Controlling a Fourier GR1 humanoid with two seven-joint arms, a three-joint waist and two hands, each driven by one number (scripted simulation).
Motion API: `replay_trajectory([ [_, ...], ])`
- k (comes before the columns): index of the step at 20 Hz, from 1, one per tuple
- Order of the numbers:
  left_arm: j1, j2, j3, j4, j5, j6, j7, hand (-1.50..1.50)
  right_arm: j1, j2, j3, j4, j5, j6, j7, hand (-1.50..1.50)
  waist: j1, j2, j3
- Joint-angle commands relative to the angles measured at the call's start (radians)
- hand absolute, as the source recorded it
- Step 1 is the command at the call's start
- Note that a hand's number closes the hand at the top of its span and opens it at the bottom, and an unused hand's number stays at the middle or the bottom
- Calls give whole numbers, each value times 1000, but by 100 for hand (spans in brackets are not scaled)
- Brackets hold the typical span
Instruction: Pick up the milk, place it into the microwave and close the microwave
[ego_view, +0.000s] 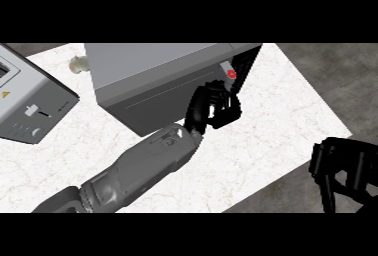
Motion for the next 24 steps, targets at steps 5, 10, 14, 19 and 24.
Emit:
replay_trajectory([
  [5, 30, -29, 231, -36, 231, -107, -6, 150, 80, 18, 76, -63, -24, 20, 14, 150, 55, 9, -10],
  [10, 57, -29, 235, 11, 294, -203, -20, 150, 144, 52, 110, -114, -14, -35, 30, 150, 91, 3, -9],
  [14, 57, -22, 221, 42, 329, -280, -32, 150, 183, 78, 133, -165, 3, -68, 28, 150, 107, -1, -8],
  [19, 78, -2, 192, 75, 367, -384, -50, 150, 229, 98, 168, -225, 36, -117, 51, 150, 140, -2, -9],
  [24, 78, 23, 180, 108, 397, -469, -65, 150, 269, 122, 190, -275, 72, -163, 58, 150, 160, -1, -8],
])
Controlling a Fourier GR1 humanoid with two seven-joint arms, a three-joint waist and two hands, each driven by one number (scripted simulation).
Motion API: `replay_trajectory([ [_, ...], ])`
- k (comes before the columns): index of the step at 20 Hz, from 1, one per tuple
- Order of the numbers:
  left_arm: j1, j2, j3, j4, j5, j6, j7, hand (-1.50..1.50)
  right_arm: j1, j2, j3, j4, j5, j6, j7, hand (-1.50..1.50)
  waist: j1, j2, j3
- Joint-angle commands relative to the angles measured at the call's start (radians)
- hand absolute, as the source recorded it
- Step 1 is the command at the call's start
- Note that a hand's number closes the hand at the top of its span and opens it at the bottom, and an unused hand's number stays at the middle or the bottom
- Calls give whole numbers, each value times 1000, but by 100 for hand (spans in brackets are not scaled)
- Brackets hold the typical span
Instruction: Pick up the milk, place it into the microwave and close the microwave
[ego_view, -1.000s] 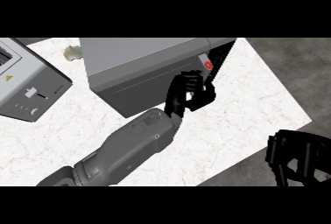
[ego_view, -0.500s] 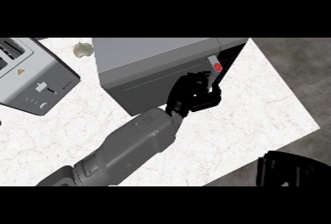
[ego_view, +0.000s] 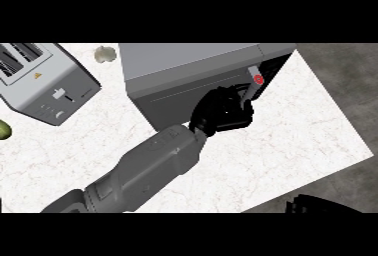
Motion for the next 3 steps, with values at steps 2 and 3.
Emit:
replay_trajectory([
  [2, 68, 38, 95, 135, 60, -24, -64, 150, 50, 24, 38, -75, 41, -51, 17, 150, 38, -6, -5],
  [3, 61, 45, 96, 136, 69, -44, -60, 150, 52, 31, 52, -79, 52, -59, 26, 150, 51, -1, -5],
])
